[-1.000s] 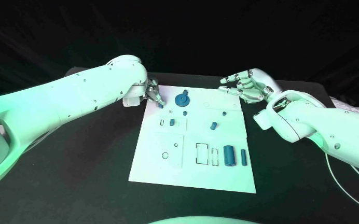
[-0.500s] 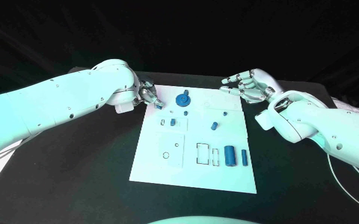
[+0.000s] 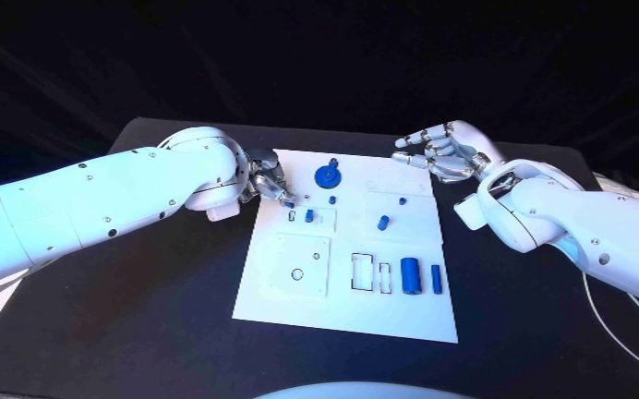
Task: Assemble the parts on the task board
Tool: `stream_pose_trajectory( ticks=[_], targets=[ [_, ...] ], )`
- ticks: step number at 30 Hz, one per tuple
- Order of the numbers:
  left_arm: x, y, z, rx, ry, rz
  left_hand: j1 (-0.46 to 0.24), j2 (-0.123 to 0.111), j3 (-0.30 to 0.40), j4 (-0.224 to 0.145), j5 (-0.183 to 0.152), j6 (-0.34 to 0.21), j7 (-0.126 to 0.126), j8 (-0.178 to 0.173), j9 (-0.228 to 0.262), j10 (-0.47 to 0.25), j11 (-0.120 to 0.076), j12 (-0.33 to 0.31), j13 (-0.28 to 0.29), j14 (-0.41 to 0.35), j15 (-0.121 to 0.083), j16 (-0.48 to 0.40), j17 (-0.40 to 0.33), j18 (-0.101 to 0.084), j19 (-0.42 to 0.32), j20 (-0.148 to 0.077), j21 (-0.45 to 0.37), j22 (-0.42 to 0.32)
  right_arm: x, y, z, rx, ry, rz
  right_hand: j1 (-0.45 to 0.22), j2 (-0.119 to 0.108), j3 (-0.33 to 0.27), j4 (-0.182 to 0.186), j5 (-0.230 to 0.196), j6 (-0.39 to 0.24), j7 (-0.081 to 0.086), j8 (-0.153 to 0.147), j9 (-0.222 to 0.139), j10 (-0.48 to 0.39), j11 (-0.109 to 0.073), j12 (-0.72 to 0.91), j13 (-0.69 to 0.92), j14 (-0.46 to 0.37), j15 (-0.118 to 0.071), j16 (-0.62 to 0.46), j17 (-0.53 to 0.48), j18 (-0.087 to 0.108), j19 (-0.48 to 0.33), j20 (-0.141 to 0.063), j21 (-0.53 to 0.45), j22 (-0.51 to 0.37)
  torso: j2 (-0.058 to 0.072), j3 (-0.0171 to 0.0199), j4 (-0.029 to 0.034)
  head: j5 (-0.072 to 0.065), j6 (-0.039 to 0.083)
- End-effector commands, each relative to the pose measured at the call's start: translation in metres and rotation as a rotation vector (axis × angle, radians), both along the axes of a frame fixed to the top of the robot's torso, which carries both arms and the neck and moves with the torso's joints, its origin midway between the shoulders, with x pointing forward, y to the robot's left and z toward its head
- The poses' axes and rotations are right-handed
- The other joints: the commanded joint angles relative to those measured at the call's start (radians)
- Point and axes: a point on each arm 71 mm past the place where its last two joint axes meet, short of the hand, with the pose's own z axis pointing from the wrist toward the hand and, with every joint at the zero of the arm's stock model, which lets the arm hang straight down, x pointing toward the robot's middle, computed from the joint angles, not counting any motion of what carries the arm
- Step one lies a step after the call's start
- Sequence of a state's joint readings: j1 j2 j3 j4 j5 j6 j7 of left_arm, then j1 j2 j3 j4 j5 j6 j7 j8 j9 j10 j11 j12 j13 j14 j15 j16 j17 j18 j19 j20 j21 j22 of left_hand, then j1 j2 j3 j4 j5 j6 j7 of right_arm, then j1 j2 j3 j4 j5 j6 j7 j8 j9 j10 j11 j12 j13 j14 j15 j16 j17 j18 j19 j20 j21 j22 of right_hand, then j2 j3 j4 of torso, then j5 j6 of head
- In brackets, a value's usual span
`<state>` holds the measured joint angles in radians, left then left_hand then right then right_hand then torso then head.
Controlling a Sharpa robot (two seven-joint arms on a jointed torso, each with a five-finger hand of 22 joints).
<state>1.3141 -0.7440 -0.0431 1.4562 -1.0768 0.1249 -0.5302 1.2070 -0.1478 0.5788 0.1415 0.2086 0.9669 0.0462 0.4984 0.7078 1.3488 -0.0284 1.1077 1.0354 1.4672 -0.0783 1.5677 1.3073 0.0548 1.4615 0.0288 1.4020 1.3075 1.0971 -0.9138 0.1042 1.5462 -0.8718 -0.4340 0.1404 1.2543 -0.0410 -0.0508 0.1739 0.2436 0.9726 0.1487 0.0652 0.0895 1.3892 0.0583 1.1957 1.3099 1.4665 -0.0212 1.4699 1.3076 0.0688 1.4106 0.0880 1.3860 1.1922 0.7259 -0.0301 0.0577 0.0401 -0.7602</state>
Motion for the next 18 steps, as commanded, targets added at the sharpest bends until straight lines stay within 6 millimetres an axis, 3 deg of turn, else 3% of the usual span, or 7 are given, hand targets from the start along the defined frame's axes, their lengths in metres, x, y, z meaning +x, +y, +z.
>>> stream_pose_trajectory(
  ticks=[1, 7, 18],
  targets=[
    [-0.001, -0.003, 0.000, 0.025, -0.042, -0.041, -0.007, 0.000, 0.154, -0.151, 0.006, 0.009, 0.000, 0.005, 0.002, 0.007, 0.000, 0.006, 0.001, 0.104, -0.004, 0.003, 0.263, -0.005, 0.017, -0.001, 0.006, 0.079, -0.001, 0.001, -0.001, 0.001, 0.003, 0.016, 0.002, 0.010, -0.007, -0.001, 0.004, 0.006, -0.003, 0.003, 0.001, -0.004, 0.000, -0.001, 0.017, 0.064, 0.003, -0.004, 0.079, 0.006, -0.007, -0.002, -0.004, 0.000, 0.001, 0.0004, -0.0007, 0.000, -0.002],
    [-0.003, -0.004, -0.003, 0.047, -0.039, -0.058, -0.007, 0.000, 0.154, -0.151, 0.006, 0.009, 0.000, 0.005, 0.002, 0.007, 0.000, 0.006, 0.001, 0.104, -0.004, 0.003, 0.263, -0.005, 0.017, -0.001, 0.006, 0.079, -0.001, 0.001, -0.001, 0.001, 0.004, 0.016, 0.002, 0.010, -0.007, -0.001, 0.004, 0.006, -0.003, 0.003, 0.001, -0.004, 0.000, -0.001, 0.017, 0.064, 0.003, -0.004, 0.079, 0.006, -0.007, -0.002, -0.004, 0.000, 0.001, 0.0008, 0.0026, -0.003, -0.004],
    [-0.005, -0.008, -0.012, 0.083, -0.031, -0.074, -0.008, -0.002, 0.155, -0.153, 0.009, 0.011, 0.000, 0.005, 0.002, 0.009, 0.000, 0.009, 0.005, 0.104, -0.004, 0.003, 0.263, -0.005, 0.018, -0.001, 0.007, 0.080, -0.001, 0.002, -0.001, 0.001, 0.003, 0.018, 0.002, 0.010, -0.007, -0.001, 0.004, 0.006, -0.003, 0.003, 0.001, -0.004, 0.000, -0.001, 0.017, 0.064, 0.003, -0.004, 0.079, 0.006, -0.007, -0.002, -0.004, 0.000, 0.001, 0.0000, 0.0017, -0.001, -0.011]
  ],
)
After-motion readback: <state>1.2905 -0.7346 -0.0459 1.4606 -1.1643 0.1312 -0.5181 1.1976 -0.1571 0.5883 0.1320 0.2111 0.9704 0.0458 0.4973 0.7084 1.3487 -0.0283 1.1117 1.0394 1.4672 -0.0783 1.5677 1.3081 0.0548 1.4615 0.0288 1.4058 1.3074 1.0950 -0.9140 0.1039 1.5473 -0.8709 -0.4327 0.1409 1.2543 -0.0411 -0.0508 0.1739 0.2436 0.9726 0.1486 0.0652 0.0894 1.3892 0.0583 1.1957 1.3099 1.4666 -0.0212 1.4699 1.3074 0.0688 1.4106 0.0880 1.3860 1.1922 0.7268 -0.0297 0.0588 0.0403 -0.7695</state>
